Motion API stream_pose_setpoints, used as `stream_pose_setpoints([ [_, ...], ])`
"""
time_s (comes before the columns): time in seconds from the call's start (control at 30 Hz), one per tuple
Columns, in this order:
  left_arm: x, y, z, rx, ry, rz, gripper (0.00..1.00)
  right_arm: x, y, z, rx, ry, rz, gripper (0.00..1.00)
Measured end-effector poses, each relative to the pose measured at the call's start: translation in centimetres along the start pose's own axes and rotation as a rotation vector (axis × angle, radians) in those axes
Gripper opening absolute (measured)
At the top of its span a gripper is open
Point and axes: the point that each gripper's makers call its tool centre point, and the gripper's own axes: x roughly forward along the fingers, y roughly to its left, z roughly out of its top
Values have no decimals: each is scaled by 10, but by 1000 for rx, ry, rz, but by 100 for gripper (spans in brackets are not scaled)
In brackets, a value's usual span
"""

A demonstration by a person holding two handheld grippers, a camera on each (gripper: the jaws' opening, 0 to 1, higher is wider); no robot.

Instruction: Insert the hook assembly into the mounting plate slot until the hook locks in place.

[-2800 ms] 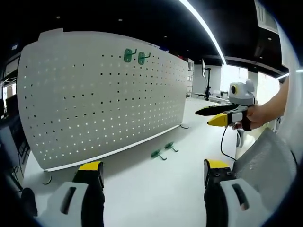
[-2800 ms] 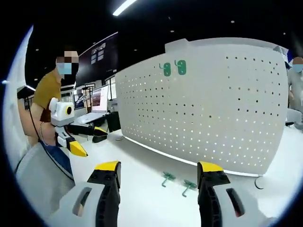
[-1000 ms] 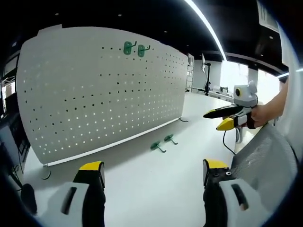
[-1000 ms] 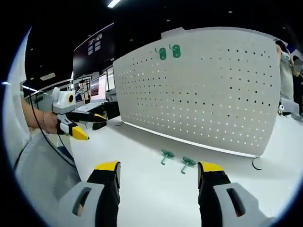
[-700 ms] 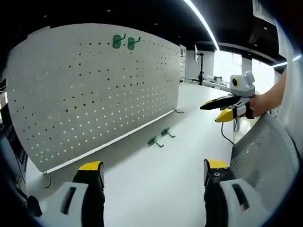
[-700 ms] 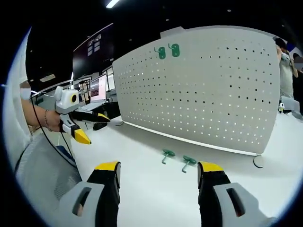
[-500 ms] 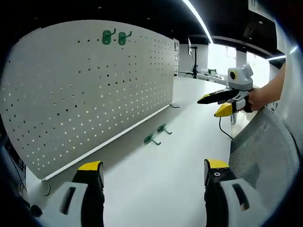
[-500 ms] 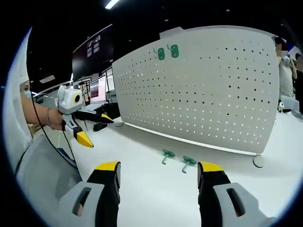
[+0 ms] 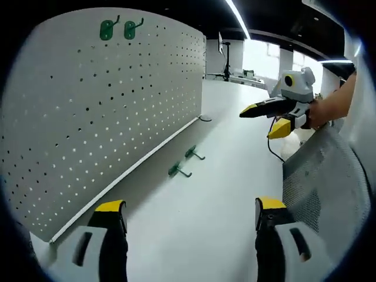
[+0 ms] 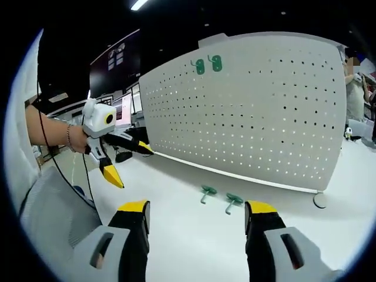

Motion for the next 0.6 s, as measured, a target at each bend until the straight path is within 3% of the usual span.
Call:
stream_pose_setpoints([
  [0.6, 31, 11, 6, 91, 95, -84, 92, 2, 1, -4, 14, 13, 10, 64],
])
